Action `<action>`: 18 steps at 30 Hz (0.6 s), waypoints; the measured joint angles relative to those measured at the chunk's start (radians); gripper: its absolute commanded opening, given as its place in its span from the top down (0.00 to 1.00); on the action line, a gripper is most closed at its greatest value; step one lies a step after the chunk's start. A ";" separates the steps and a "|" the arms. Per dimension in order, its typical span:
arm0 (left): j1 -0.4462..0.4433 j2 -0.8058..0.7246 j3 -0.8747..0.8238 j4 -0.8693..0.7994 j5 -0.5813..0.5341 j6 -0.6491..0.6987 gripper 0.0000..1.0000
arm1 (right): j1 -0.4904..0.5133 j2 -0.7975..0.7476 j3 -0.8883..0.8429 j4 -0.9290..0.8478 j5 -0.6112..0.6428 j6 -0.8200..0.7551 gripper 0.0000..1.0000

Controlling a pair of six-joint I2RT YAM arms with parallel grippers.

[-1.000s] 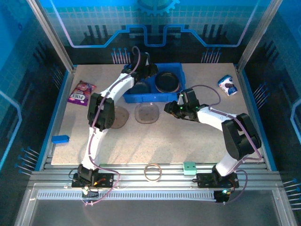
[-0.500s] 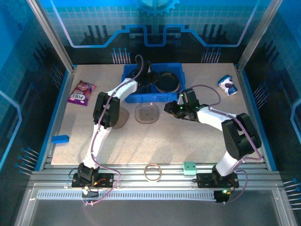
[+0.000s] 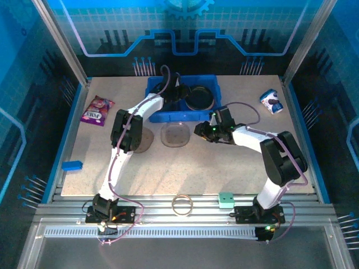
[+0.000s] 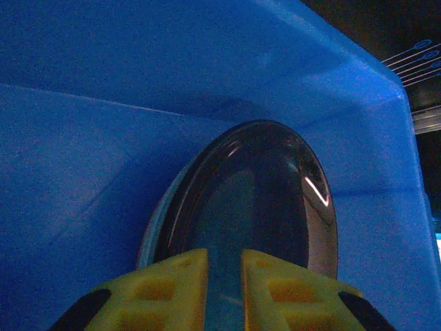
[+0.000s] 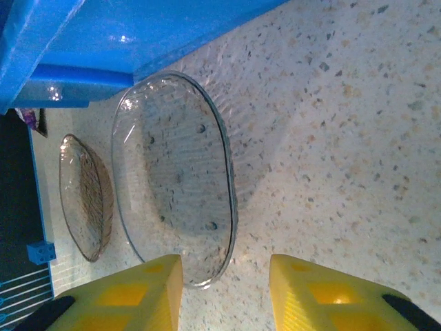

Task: Place the plates into the plastic bin on the countertop

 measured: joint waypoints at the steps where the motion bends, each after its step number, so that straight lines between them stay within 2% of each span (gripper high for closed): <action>1: 0.001 0.001 0.000 0.000 0.002 0.000 0.80 | 0.000 0.011 0.008 0.001 0.000 0.000 0.62; 6: 0.005 0.001 0.000 -0.006 0.015 0.001 0.75 | 0.008 0.072 0.032 0.005 0.000 0.000 0.65; 7: 0.005 0.000 -0.002 -0.005 0.015 0.003 0.71 | 0.011 0.083 0.035 0.006 0.000 0.000 0.66; 10: 0.005 -0.031 -0.047 0.003 0.017 0.015 0.49 | 0.022 0.118 0.054 0.008 -0.001 -0.003 0.69; 13: 0.005 -0.098 -0.111 -0.003 0.013 0.040 0.38 | 0.034 0.142 0.070 0.011 -0.003 -0.004 0.68; 18: 0.005 -0.243 -0.191 -0.006 0.002 0.079 0.35 | 0.054 0.178 0.101 0.016 -0.005 -0.008 0.68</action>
